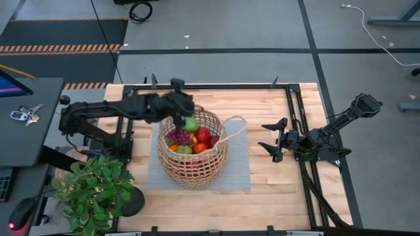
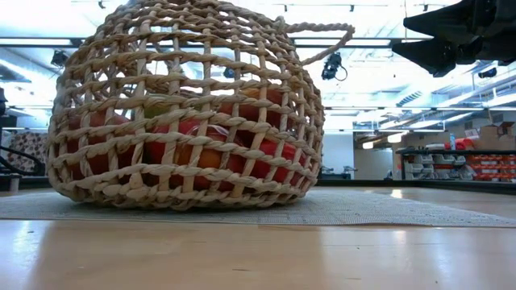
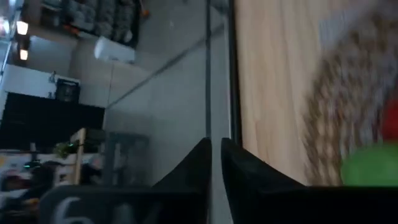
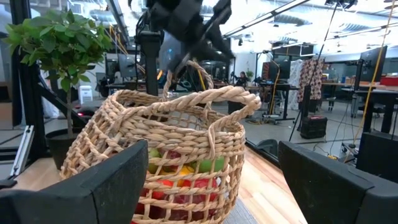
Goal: Build produce basket
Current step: Return to Home Position
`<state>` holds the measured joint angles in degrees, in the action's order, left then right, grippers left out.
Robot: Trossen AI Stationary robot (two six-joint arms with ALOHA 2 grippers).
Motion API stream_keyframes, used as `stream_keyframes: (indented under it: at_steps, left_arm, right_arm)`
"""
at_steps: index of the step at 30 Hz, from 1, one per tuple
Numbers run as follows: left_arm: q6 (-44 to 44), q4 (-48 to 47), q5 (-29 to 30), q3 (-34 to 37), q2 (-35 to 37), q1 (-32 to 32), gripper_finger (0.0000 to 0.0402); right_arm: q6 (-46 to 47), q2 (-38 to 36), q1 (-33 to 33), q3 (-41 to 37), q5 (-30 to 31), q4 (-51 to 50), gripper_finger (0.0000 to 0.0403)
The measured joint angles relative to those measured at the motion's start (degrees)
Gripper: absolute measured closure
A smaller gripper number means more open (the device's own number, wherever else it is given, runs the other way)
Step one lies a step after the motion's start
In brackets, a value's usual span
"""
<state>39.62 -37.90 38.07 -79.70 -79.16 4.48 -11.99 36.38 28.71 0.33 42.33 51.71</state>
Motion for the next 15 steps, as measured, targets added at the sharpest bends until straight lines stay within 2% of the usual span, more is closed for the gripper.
stream_keyframes:
  at_steps: [2,5,9,15]
  left_arm:
    - [-2.5,3.1,-4.1,0.0,2.1,1.7,0.0366]
    - [-7.8,5.5,-13.4,0.0,5.8,5.7,0.0381]
    - [-12.7,5.9,-23.6,0.1,11.1,10.9,0.0397]
    - [-15.8,10.3,-30.9,7.5,20.8,12.9,0.0395]
  right_arm:
    - [0.0,0.0,0.0,0.0,0.0,0.0,0.0041]
    - [0.0,0.0,0.0,0.0,0.0,0.0,0.0041]
    - [0.0,0.0,0.0,0.0,0.0,0.0,0.0041]
    - [0.0,0.0,0.0,0.0,0.0,0.0,0.0041]
